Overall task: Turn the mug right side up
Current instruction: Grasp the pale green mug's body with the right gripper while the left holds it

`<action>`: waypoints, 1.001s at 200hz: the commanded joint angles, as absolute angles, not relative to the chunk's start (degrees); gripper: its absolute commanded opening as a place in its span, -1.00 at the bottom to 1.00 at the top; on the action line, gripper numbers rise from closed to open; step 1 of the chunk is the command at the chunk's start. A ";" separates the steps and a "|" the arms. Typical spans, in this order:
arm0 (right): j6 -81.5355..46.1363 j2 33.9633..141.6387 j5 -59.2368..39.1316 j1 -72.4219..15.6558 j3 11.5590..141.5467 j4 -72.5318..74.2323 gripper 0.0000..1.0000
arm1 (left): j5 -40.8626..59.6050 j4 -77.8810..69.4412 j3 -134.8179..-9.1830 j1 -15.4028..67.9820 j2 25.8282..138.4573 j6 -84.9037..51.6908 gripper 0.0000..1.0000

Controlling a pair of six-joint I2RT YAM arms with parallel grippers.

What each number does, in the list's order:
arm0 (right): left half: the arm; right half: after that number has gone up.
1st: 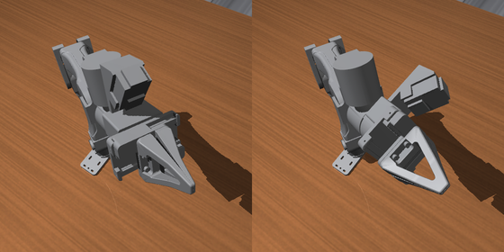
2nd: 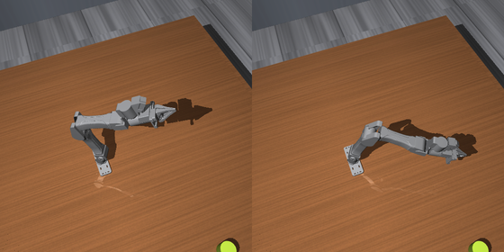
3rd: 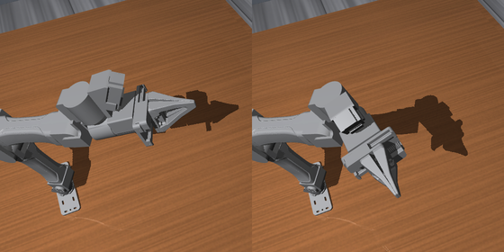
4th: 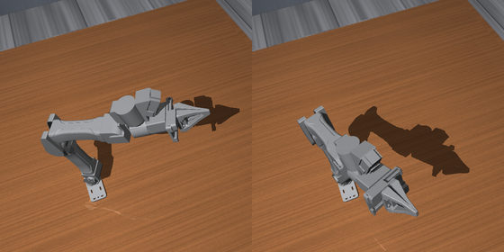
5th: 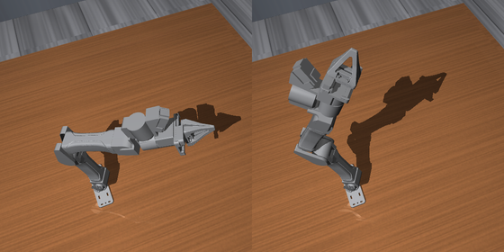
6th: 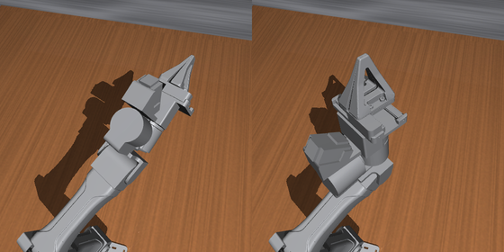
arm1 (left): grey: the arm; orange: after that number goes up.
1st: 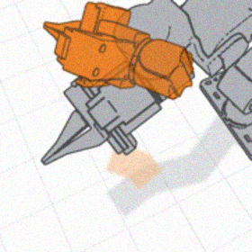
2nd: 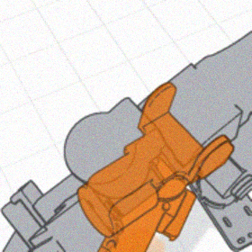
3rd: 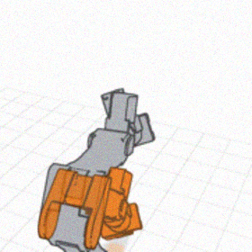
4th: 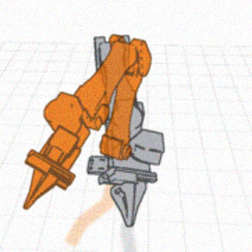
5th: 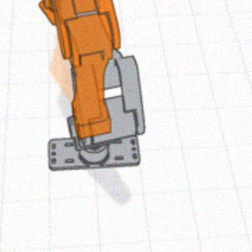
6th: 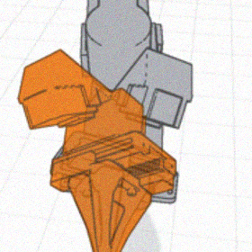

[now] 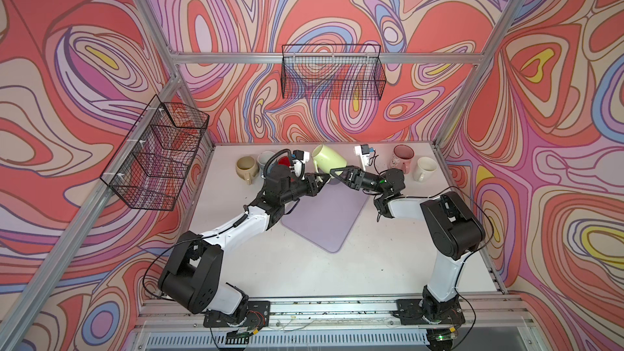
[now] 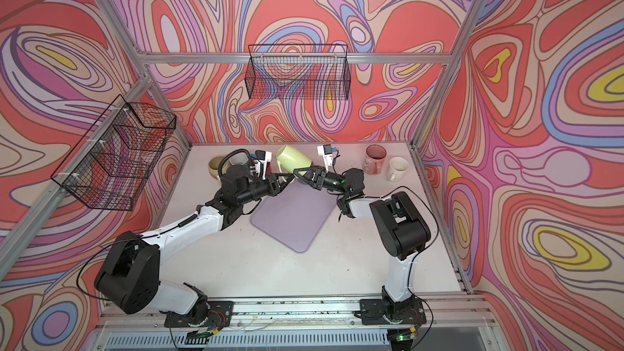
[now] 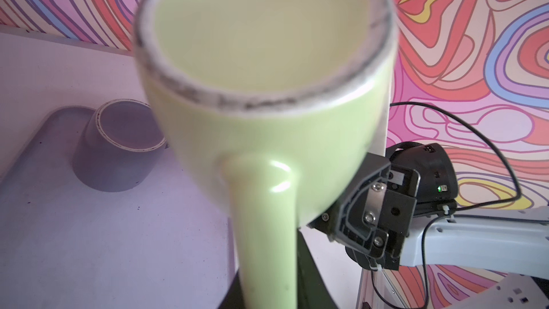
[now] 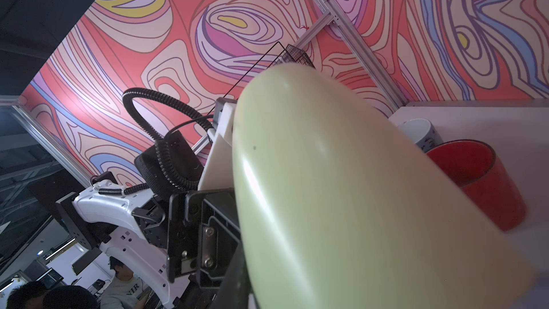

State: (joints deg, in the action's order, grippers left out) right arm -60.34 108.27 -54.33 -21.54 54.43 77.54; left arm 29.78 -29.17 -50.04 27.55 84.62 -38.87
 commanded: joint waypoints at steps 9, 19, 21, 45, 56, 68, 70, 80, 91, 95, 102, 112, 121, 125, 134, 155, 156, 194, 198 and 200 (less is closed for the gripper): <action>-61.34 107.62 -50.60 -22.67 56.38 80.39 -1.00 | 24.02 -30.23 -46.49 27.34 87.71 -38.53 -0.50; -61.26 107.81 -50.19 -22.67 56.61 80.24 -1.00 | 24.06 -31.00 -45.79 27.40 88.06 -39.21 -0.47; -61.22 107.81 -50.14 -22.61 56.67 80.18 -1.00 | 24.08 -31.08 -45.72 27.35 88.11 -39.27 -0.46; -60.68 108.01 -49.45 -22.67 57.35 78.79 -1.00 | 24.06 -32.29 -44.68 27.36 88.83 -40.44 -0.35; -59.88 107.75 -48.96 -22.67 57.27 77.78 -1.00 | 24.19 -32.94 -44.40 27.34 89.07 -40.99 -0.26; -58.97 107.54 -48.53 -22.67 57.18 76.35 -1.00 | 24.35 -33.30 -44.30 27.40 89.37 -41.30 -0.19; -58.75 107.48 -48.43 -22.68 57.14 76.11 -1.00 | 24.35 -33.31 -44.25 27.35 89.40 -41.35 -0.18; -57.56 107.24 -48.07 -22.68 57.05 74.30 -1.00 | 24.25 -33.45 -44.13 27.42 89.41 -41.51 -0.12; -56.11 106.97 -47.74 -22.68 56.91 71.89 -1.00 | 23.95 -33.12 -43.99 27.35 89.31 -41.40 -0.07; -55.62 106.84 -47.53 -22.63 56.83 70.99 -1.00 | 23.84 -32.99 -43.90 27.40 89.12 -41.32 -0.06; -54.56 106.72 -47.09 -22.67 56.74 69.32 -1.00 | 23.48 -32.69 -43.78 27.38 88.81 -41.15 -0.04; -52.66 106.34 -46.56 -22.68 56.69 66.03 -1.00 | 23.09 -31.90 -43.68 27.34 88.25 -40.60 -0.02; -51.07 105.91 -45.83 -22.67 56.59 62.84 -1.00 | 22.61 -30.90 -43.69 27.41 87.61 -40.10 -0.01; -50.44 105.79 -45.43 -22.68 56.52 61.88 -1.00 | 22.44 -30.62 -43.68 27.42 87.35 -39.81 0.00; -49.19 105.41 -44.64 -22.65 56.43 59.78 -1.00 | 21.99 -29.59 -43.68 27.39 86.73 -39.32 0.01; -46.60 104.69 -43.54 -22.63 56.67 55.20 -1.00 | 20.93 -27.55 -43.81 27.19 85.28 -38.02 0.02; -46.46 104.64 -43.48 -22.65 56.72 54.85 -1.00 | 20.92 -27.44 -43.83 27.22 85.23 -37.91 0.02; -40.30 101.94 -42.12 -22.61 58.39 42.42 -1.00 | 19.63 -24.08 -44.84 26.13 82.24 -35.71 0.05; -39.48 101.83 -41.77 -22.66 58.56 40.60 -1.00 | 19.45 -23.45 -45.05 25.98 81.90 -35.19 0.05; -39.07 101.86 -41.64 -22.65 58.65 39.77 -1.00 | 19.50 -23.07 -45.19 25.87 81.76 -35.01 0.06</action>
State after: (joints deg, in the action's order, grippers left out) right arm -46.11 106.21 -43.75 -22.55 54.96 46.19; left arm 21.26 -26.76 -44.18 26.94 84.86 -37.91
